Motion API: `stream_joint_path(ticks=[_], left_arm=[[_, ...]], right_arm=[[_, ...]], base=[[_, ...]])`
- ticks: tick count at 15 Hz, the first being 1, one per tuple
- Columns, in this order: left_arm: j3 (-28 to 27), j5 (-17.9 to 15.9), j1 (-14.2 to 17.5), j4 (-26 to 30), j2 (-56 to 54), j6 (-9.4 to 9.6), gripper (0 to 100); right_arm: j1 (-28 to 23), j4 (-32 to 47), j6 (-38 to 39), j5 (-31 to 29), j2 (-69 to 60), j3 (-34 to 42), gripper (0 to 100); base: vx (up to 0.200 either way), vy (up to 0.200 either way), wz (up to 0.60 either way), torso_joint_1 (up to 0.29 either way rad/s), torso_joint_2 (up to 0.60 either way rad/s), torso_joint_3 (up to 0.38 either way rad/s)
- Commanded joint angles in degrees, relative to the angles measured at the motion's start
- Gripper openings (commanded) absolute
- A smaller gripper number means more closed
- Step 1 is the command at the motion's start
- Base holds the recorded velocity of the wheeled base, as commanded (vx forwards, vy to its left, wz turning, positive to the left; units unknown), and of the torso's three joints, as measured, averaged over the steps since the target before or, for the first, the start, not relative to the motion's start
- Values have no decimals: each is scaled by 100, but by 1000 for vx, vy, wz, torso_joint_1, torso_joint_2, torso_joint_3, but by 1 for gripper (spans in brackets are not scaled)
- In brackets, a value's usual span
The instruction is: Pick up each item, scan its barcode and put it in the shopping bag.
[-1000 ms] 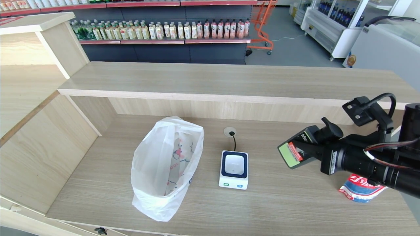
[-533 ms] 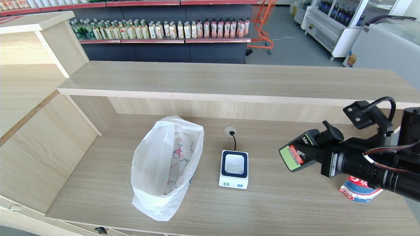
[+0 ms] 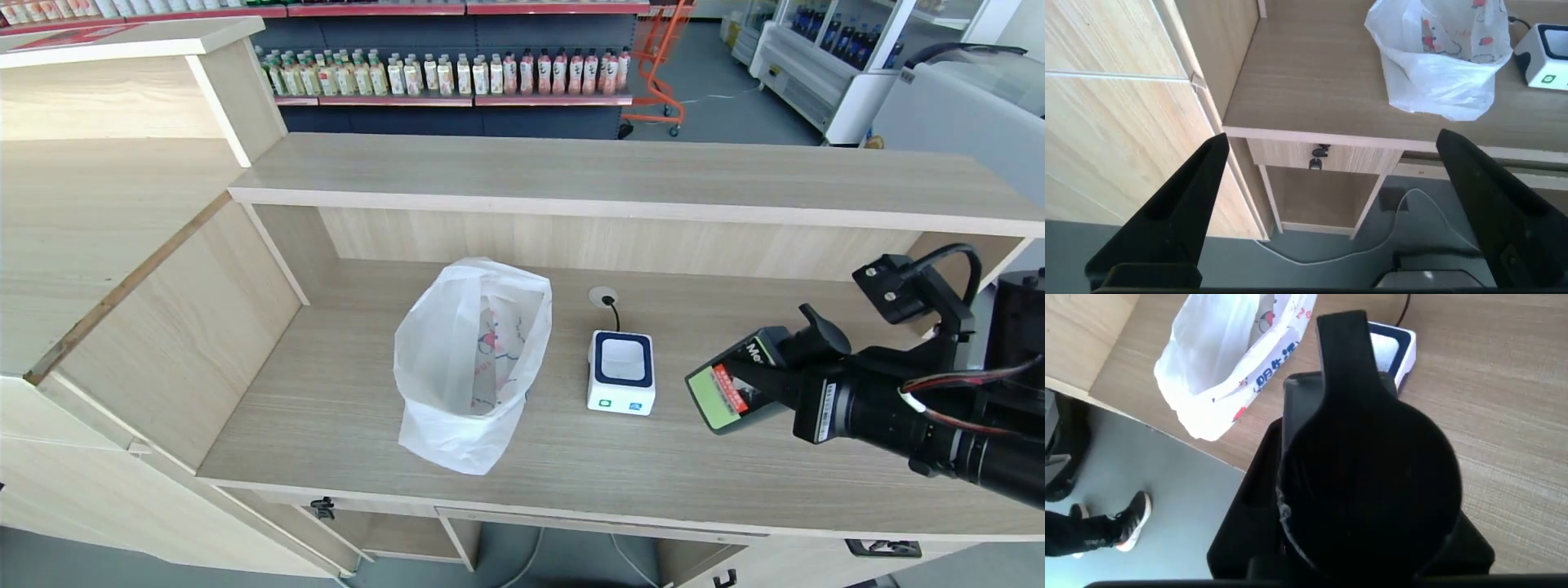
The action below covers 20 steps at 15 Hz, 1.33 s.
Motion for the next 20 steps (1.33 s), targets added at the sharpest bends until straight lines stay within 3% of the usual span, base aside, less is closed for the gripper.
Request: stream_joint_path(ticks=[1,6,9,12,15,17,20], left_arm=[[0,0,2,-2,0,0,100],[0,0,2,-2,0,-18,100],[0,9,2,-2,0,0,100],[0,0,-7,-2,0,-9,100],[0,9,2,-2,0,0,100],[0,9,2,-2,0,0,100],[0,9,2,-2,0,0,100]], right_arm=[[2,1,122,-1,30,-37,0],[37,19,649,8,276,-318,0],[37,1,658,8,725,-547,0],[37,-43,570,-1,1867,-1373,0],[72,-377,-274,8,2975,-2041,0],[318,-921,-274,17,3520,-2348,0],[635,-1036,-362,8,4064,-3025,0]], base=[[0,200,0,2,2,2],[0,200,0,13,8,3],[0,0,0,0,0,0],[0,0,0,0,0,0],[0,0,0,0,0,0],[0,0,0,0,0,0],[0,0,0,0,0,0]])
